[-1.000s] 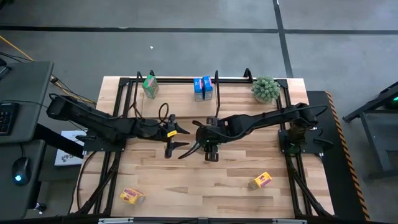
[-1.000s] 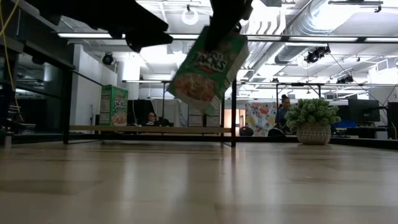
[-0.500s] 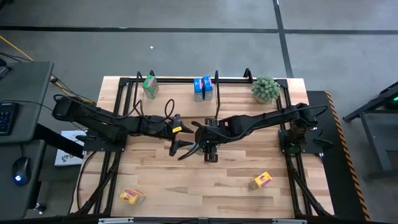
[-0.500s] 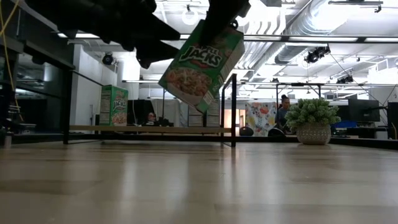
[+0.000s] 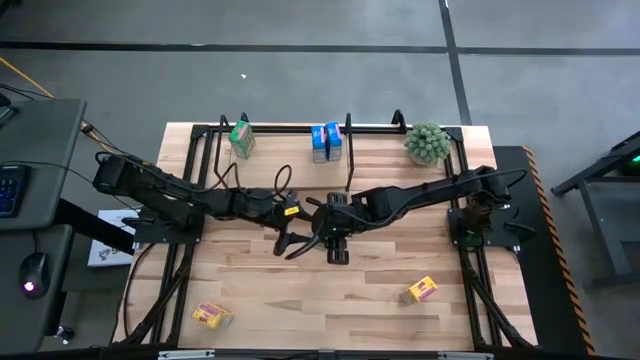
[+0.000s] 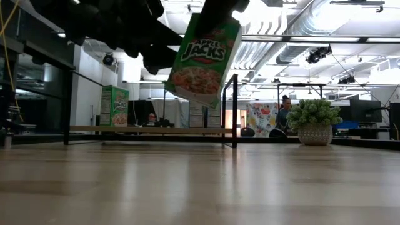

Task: Stack cereal on shelf
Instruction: Put the green cereal box on the shelf aligned with the green cereal box

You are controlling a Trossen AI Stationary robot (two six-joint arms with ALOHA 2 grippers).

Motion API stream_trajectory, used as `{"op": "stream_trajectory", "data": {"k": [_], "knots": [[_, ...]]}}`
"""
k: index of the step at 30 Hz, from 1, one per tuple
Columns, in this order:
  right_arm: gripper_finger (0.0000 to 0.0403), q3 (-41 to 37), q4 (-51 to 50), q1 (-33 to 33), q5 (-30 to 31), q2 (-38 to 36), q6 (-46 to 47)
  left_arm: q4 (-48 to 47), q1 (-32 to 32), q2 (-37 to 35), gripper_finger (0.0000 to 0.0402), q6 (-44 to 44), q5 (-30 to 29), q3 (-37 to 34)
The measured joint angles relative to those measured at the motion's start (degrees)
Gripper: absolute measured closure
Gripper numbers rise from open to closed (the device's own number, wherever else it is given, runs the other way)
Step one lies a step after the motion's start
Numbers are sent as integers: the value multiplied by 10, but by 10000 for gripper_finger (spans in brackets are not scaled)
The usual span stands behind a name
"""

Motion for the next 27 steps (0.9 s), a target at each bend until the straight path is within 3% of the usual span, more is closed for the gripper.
{"op": "stream_trajectory", "data": {"k": [12,18,27], "knots": [[238,0,0,-2,13,0,0,-10,-1,-3,130,33,51,9],[238,0,30,-2,-13,0,5,-16,-2,-3,131,38,-10,9],[238,0,51,0,-12,1,0,-19,-2,0,131,37,-8,9]]}}
